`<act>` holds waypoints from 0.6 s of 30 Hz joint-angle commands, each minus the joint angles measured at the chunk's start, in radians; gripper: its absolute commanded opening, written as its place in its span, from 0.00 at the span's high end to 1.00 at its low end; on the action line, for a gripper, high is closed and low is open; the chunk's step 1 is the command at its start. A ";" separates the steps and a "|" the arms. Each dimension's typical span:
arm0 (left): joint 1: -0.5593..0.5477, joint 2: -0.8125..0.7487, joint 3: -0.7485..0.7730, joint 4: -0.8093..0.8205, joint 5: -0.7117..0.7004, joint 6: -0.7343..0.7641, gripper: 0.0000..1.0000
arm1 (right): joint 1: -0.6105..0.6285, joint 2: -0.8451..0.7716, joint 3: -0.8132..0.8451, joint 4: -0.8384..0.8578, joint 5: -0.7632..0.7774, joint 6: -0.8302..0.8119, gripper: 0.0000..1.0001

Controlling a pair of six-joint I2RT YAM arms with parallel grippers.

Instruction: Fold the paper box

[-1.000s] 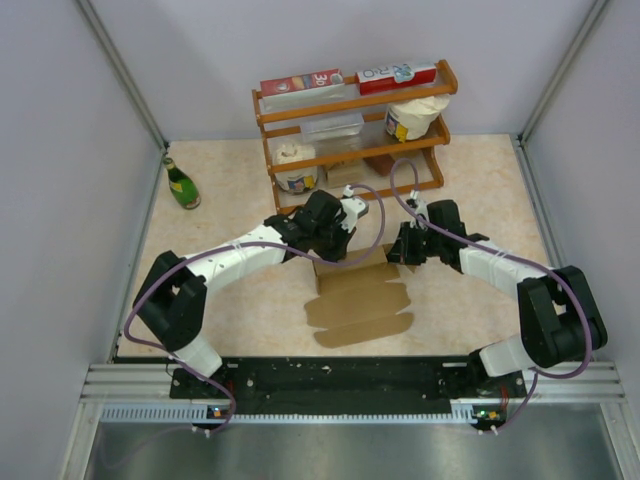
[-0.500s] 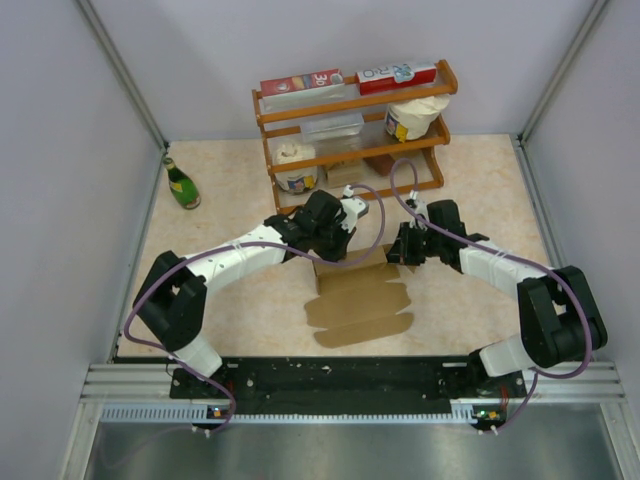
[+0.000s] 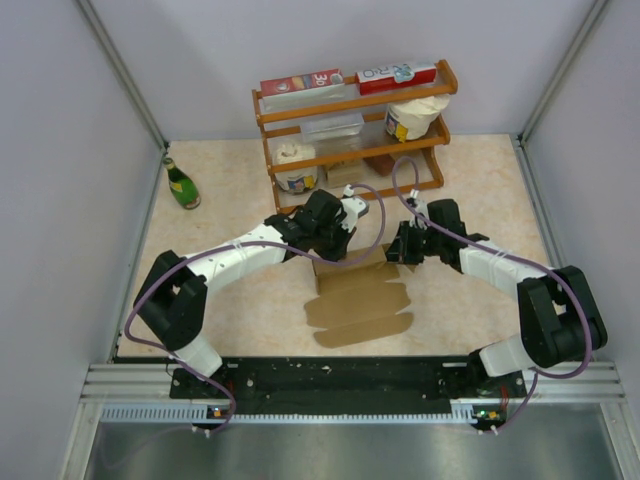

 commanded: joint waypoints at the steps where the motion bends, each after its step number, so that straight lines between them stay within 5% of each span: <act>1: -0.002 0.013 0.028 -0.008 0.015 0.005 1.00 | 0.004 -0.016 0.027 0.036 0.019 0.004 1.00; 18: -0.002 0.010 0.026 -0.012 0.003 0.009 1.00 | 0.006 -0.042 0.010 -0.147 0.420 -0.110 1.00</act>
